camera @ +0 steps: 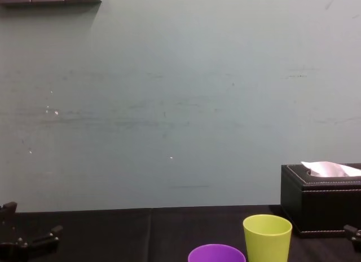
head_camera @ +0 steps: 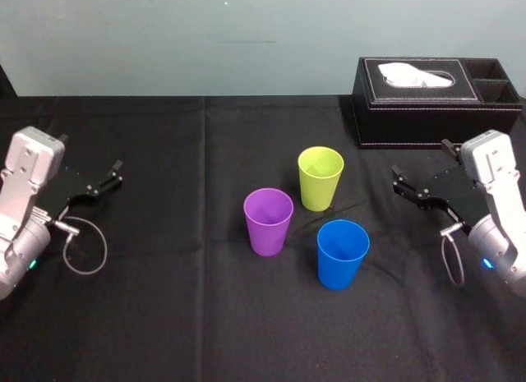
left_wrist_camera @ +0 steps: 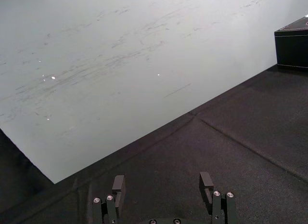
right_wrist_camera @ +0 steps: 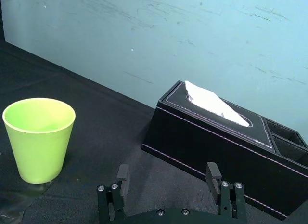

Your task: Stack the three plastic cups sequentially using one hand.

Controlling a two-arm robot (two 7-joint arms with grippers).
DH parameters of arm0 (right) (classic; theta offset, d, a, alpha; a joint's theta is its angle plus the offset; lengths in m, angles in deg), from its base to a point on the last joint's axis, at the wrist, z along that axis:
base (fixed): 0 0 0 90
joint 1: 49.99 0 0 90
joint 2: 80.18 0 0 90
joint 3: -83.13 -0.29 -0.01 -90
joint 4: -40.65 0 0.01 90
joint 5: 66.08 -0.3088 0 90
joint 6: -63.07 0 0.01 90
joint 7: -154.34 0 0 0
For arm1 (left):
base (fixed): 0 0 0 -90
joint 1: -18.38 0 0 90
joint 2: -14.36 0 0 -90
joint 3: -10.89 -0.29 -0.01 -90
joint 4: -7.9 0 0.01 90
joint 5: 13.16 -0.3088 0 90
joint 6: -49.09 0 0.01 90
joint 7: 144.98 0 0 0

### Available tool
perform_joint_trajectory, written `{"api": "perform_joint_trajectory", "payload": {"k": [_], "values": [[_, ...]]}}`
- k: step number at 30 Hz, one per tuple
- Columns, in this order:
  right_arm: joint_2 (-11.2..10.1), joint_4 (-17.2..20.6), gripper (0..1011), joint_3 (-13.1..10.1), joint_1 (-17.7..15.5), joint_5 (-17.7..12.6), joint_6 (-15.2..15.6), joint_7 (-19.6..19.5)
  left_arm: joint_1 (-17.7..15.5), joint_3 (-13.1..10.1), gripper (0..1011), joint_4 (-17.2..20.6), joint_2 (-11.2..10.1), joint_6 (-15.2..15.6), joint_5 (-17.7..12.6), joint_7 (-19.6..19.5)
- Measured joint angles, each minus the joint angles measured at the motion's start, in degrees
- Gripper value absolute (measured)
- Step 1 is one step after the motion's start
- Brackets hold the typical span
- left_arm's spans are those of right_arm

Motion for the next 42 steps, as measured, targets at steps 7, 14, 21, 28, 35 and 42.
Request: {"api": "perform_joint_trajectory", "payload": {"k": [7,14,21,28,35,42], "values": [[0.00,0.00,1003,0.00,0.00,0.00,0.00,0.00,0.00,0.00,1011,0.00,0.00,0.00,0.00,0.00],[0.00,0.00,1003,0.00,0.00,0.00,0.00,0.00,0.00,0.00,1011,0.00,0.00,0.00,0.00,0.00],[0.00,0.00,1003,0.00,0.00,0.00,0.00,0.00,0.00,0.00,1011,0.00,0.00,0.00,0.00,0.00],[0.00,0.00,1003,0.00,0.00,0.00,0.00,0.00,0.00,0.00,1011,0.00,0.00,0.00,0.00,0.00],[0.00,0.00,1003,0.00,0.00,0.00,0.00,0.00,0.00,0.00,1011,0.00,0.00,0.00,0.00,0.00],[0.00,0.00,1003,0.00,0.00,0.00,0.00,0.00,0.00,0.00,1011,0.00,0.00,0.00,0.00,0.00]]}}
